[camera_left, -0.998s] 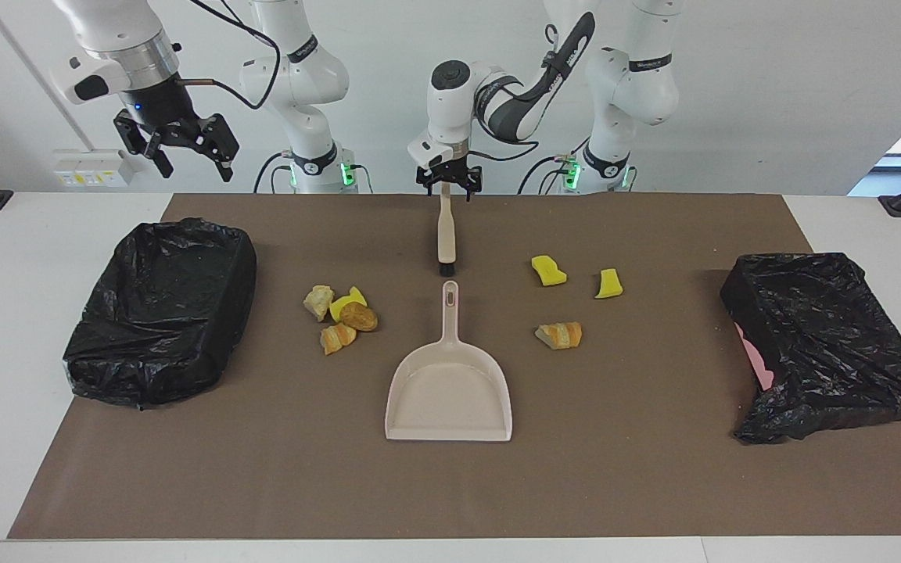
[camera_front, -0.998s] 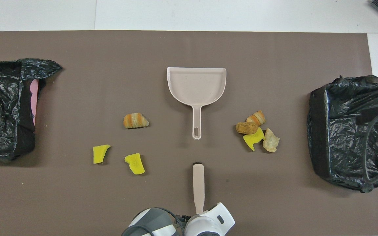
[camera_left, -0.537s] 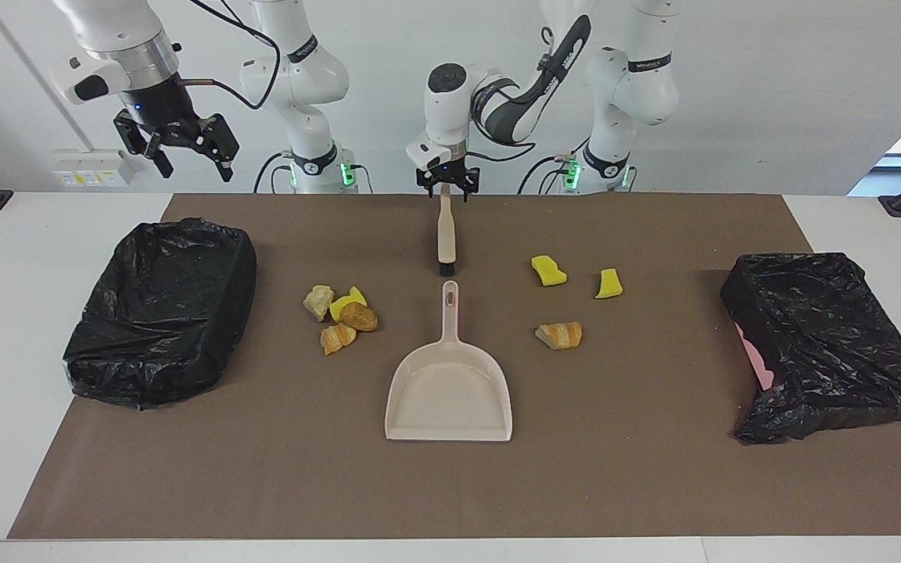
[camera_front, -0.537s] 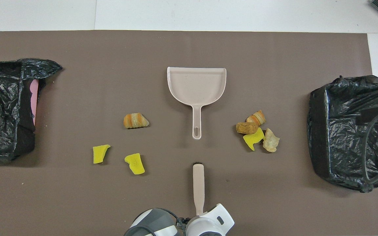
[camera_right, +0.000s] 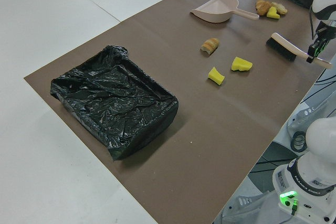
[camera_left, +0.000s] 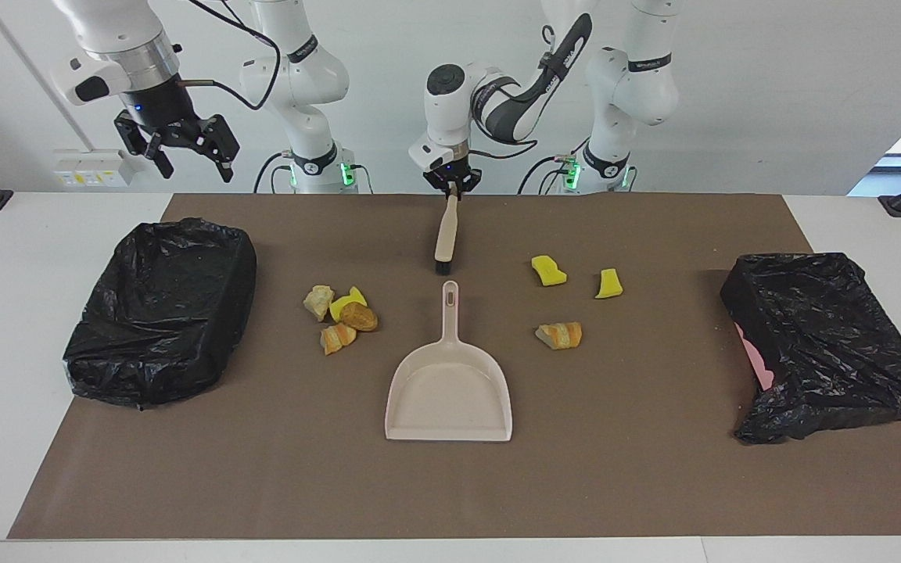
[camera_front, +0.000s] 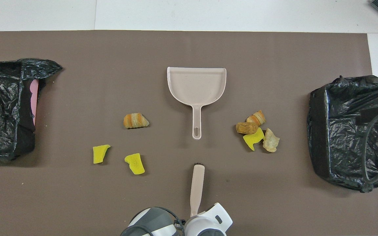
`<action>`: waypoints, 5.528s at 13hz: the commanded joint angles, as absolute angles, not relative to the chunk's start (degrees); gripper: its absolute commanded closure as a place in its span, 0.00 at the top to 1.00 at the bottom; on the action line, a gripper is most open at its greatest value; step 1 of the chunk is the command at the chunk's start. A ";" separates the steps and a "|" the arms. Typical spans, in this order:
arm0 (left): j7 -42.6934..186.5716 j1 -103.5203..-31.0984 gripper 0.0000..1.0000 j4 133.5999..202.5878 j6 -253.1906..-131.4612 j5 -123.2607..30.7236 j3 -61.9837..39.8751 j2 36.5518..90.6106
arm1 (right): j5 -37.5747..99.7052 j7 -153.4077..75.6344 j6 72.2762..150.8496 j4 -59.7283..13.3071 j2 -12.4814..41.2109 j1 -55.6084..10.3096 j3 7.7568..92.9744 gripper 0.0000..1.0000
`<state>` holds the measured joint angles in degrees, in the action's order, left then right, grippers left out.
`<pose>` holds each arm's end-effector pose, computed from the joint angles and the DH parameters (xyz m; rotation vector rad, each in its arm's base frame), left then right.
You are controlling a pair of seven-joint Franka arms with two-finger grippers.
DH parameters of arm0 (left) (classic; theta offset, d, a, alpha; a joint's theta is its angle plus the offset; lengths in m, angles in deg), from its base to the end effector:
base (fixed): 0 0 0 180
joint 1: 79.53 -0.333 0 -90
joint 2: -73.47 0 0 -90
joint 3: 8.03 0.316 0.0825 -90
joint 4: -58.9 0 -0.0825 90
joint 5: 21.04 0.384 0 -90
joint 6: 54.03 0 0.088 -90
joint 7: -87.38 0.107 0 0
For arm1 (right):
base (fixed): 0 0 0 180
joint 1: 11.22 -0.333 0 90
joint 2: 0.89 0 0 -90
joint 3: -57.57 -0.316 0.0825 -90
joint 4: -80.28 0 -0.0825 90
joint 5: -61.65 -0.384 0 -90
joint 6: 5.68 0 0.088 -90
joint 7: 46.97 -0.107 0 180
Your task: Sweep and dump trash in bin
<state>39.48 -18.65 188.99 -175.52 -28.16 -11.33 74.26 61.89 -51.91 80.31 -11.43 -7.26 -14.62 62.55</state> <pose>0.2129 -0.4529 0.3530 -3.0579 0.3252 0.2457 0.5120 -0.0175 0.6634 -3.1307 0.1781 -0.0169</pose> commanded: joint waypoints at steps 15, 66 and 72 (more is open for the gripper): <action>39.48 -51.82 0.00 188.88 -147.55 -20.96 -10.75 85.86 | 60.51 -71.79 96.70 -10.35 10.95 -31.94 61.87 1.00; 57.60 -53.70 0.00 199.87 -165.89 -33.52 -11.54 86.39 | 72.38 1.46 112.44 -42.06 0.78 -46.56 60.82 0.00; 50.29 -42.36 0.00 196.72 -175.67 -38.08 -11.63 80.86 | 72.55 1.02 112.62 -42.42 2.27 -46.64 60.82 0.00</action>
